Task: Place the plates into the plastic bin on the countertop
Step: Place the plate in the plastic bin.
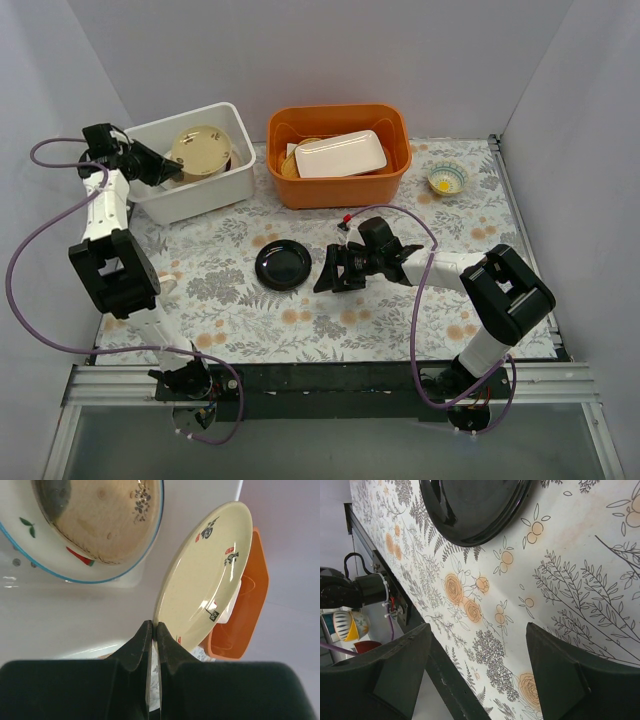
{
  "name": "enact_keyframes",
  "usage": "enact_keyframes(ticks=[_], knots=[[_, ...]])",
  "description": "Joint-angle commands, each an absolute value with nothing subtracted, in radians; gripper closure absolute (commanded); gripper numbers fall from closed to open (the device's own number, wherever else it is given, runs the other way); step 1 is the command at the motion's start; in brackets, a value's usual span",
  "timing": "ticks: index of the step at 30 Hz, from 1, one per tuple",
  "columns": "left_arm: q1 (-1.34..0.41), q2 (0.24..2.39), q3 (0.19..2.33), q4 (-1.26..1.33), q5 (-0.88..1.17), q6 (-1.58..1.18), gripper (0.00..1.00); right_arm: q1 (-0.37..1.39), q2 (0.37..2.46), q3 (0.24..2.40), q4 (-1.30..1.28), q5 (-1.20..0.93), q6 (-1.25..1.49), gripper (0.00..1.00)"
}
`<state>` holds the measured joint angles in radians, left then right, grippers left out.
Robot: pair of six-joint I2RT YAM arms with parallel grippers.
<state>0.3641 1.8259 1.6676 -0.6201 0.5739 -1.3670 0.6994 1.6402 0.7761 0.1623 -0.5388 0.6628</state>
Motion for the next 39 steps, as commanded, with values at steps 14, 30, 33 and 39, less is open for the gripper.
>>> enact_keyframes(ticks=[14, 30, 33, 39], knots=[[0.382, 1.953, 1.783, -0.588, 0.505, -1.402, 1.00, 0.693, 1.655, 0.818, 0.153, -0.541, 0.632, 0.17], [0.382, 1.979, 1.720, -0.580, 0.479, -1.393, 0.70, 0.693, 1.666, 0.825, 0.147, -0.543, 0.626, 0.17], [0.380, 1.971, 1.707, -0.578, 0.479, -1.388, 0.64, 0.693, 1.667, 0.825, 0.146, -0.541, 0.624, 0.17], [0.380, 1.922, 1.700, -0.574, 0.476, -1.379, 0.33, 0.693, 1.666, 0.825, 0.149, -0.545, 0.627, 0.17]])
